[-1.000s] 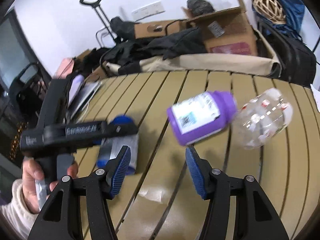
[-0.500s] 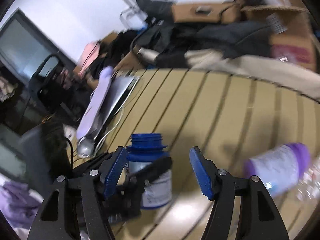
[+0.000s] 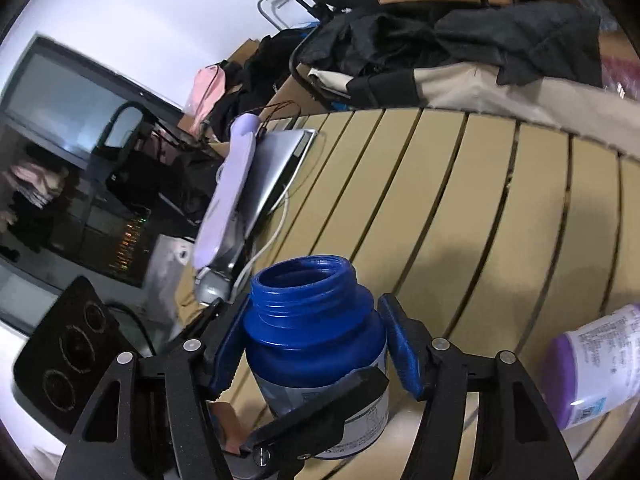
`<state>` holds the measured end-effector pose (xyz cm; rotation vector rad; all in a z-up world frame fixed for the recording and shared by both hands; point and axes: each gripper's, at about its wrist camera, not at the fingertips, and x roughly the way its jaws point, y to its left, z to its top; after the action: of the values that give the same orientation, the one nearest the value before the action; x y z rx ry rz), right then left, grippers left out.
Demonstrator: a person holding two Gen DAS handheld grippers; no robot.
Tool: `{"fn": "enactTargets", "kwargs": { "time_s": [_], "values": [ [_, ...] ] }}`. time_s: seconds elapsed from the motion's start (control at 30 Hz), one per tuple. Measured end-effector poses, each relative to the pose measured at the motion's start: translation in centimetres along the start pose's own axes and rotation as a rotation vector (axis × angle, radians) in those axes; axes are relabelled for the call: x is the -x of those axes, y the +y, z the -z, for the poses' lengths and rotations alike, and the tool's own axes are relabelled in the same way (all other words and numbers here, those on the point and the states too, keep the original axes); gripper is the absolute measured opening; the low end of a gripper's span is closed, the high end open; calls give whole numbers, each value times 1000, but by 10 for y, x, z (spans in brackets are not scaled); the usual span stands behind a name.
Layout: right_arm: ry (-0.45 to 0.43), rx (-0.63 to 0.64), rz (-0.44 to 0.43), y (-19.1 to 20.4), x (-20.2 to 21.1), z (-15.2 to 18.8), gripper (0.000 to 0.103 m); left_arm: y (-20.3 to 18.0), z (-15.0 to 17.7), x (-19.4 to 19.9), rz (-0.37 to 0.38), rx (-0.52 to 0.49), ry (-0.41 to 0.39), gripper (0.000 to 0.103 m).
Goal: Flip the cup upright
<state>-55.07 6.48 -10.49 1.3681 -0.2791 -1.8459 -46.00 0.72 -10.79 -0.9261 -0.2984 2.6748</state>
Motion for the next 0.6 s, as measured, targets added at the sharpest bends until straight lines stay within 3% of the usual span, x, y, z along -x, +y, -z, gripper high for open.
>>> {"fn": "enactTargets", "kwargs": {
  "time_s": [0.07,0.2,0.37,0.47,0.6],
  "values": [
    [-20,30,24,7,4,0,67,0,0,2,11,10,-10,62],
    [-117,122,128,19,17,5,67,2,1,-1,61,23,46,68],
    [-251,237,159,32,26,24,67,6,4,3,113,-28,48,71],
    [-310,300,253,40,23,41,67,14,20,-8,186,-105,178,71],
    [-371,329,296,38,14,61,66,33,37,-19,85,-129,260,69]
  ]
}}
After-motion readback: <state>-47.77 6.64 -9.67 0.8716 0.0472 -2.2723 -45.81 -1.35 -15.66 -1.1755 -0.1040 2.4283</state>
